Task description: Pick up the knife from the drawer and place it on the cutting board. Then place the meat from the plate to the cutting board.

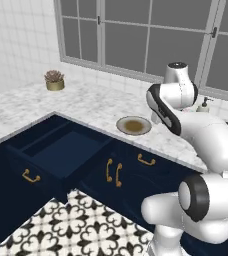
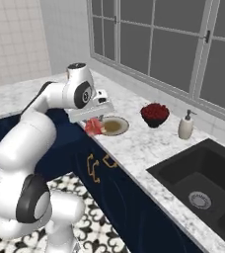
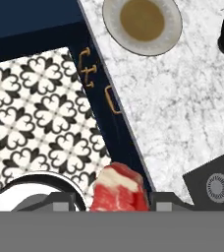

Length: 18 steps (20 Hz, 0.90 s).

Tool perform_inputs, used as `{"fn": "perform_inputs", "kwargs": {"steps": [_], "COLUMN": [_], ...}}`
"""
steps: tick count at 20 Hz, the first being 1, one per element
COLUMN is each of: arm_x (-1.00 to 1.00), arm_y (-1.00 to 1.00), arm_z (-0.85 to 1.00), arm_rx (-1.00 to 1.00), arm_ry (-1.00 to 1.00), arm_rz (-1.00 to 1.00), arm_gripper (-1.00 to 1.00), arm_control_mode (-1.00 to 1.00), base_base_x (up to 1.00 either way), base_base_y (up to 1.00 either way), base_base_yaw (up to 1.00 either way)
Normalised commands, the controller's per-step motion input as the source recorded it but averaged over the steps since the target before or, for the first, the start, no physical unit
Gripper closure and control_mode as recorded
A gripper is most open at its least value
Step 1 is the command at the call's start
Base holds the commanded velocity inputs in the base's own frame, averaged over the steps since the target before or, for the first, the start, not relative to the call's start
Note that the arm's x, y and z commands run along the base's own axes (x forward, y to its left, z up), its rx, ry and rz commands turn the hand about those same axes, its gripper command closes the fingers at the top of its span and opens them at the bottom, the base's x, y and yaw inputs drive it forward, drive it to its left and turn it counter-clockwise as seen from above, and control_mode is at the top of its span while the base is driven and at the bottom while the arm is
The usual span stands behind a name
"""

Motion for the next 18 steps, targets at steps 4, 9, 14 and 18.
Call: {"fn": "perform_inputs", "kwargs": {"steps": [4,9,14,18], "arm_x": [0.0,0.0,0.0,0.0], "arm_y": [0.0,0.0,0.0,0.0], "arm_z": [0.0,0.0,0.0,0.0], "arm_rx": [0.0,0.0,0.0,0.0], "arm_ry": [0.0,0.0,0.0,0.0], "arm_rz": [0.0,0.0,0.0,0.0], "arm_gripper": [1.0,1.0,1.0,1.0], "arm_control_mode": [1.0,1.0,1.0,1.0], "base_base_x": [-1.0,-0.95,-0.68,-0.62], "base_base_y": [-0.67,-0.92,-0.78,-0.73], "base_base_yaw": [-0.13,-0.36,-0.53,-0.56]}}
